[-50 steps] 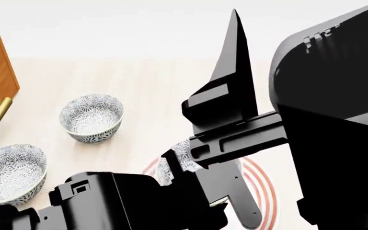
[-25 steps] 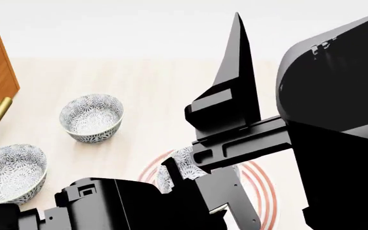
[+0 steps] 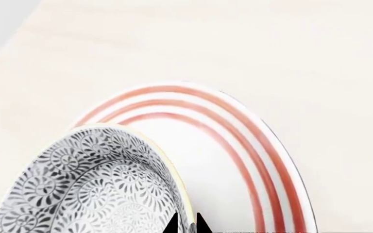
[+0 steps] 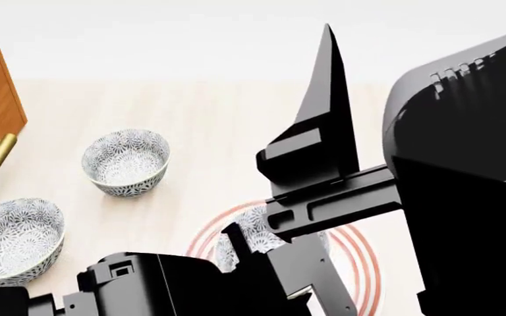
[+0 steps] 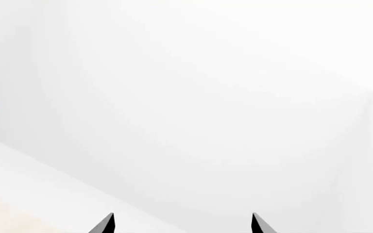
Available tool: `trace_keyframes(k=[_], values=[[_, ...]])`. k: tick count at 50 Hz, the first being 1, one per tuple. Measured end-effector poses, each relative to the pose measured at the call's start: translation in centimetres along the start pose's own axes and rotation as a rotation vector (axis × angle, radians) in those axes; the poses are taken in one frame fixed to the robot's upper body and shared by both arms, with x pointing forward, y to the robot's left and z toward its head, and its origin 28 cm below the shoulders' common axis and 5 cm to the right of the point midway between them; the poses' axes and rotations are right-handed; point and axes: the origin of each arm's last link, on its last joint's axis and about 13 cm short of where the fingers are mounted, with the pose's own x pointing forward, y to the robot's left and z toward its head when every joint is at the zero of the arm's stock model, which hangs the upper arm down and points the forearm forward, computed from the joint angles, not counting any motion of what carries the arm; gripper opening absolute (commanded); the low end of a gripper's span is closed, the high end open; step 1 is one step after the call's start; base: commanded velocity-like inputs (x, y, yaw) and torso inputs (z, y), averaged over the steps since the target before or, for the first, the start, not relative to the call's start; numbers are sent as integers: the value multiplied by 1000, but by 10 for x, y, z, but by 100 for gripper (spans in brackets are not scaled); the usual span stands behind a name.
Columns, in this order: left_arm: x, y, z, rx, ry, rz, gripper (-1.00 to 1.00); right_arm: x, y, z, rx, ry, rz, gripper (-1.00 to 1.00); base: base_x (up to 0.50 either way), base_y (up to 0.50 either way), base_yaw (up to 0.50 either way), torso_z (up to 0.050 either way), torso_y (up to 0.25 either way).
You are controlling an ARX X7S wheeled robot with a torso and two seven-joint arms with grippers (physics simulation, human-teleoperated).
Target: Put the bowl at the front on the plate.
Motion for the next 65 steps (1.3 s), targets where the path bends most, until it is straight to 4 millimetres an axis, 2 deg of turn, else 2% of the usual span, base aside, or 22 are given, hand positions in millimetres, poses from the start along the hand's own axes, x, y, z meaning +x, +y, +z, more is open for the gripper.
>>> trace_keyframes(k=[62,63,65], values=[[8,-10,-13,0,-4,13,-100,-4,0,-4,3,4,-4,100,0,0,0,0,0],[8,-10,-13,0,-4,13,100,-4,0,-4,3,4,-4,100,0,0,0,0,0],[9,-9,-13,0,-4,18,100,-4,0,-4,3,4,-4,100,0,0,0,0,0]])
